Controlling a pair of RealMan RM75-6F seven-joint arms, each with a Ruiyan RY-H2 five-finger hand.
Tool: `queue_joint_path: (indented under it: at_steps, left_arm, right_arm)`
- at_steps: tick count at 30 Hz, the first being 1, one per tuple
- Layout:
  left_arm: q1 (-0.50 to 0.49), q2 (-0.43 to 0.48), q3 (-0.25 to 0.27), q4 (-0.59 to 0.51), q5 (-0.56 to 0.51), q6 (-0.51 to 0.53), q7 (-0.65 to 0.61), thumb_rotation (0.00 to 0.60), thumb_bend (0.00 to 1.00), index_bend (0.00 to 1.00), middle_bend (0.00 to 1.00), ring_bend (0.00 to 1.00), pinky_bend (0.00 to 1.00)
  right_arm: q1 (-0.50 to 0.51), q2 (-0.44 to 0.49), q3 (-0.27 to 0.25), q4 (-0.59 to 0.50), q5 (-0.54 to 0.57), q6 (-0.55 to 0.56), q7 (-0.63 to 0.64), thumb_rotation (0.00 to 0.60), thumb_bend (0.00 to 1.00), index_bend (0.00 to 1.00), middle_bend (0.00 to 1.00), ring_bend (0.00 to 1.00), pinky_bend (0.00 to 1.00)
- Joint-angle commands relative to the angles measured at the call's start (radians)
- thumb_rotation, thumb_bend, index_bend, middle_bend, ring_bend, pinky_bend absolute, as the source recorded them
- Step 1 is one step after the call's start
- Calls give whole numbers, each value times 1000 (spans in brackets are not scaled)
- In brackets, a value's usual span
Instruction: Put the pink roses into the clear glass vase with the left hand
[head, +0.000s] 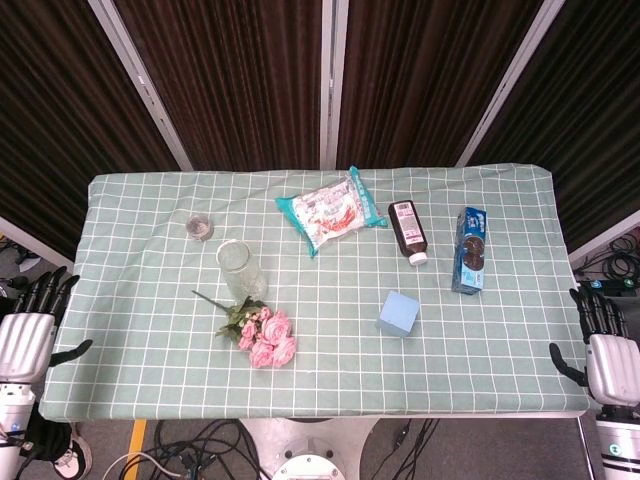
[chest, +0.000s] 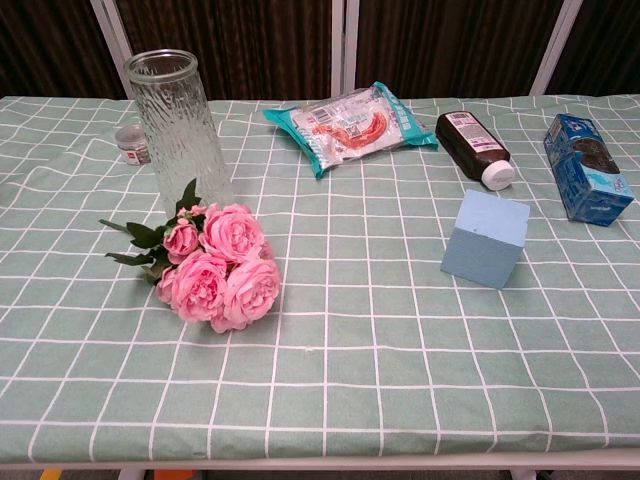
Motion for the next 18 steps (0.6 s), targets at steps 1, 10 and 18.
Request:
queue_joint_path:
  at_steps: [1,10,18]
  left_arm:
    - [-1,2,2,-1,-1,-5,-1,600,0,95,0,0,118]
    - [-7,-1,8,7,9,-10,-18,600,0,95,0,0,118]
    - [-24,32,45,-39,88,-25,-70,600,0,95,0,0,120]
  right_arm:
    - [1,-6,5,12,-9,12,12,600,248,0,0,0,0]
    - [4,-11,9,31,4,-12,32,600,250,0,0,0,0]
    - [11,-12,19,21,17,-28,43,600,250,0,0,0,0]
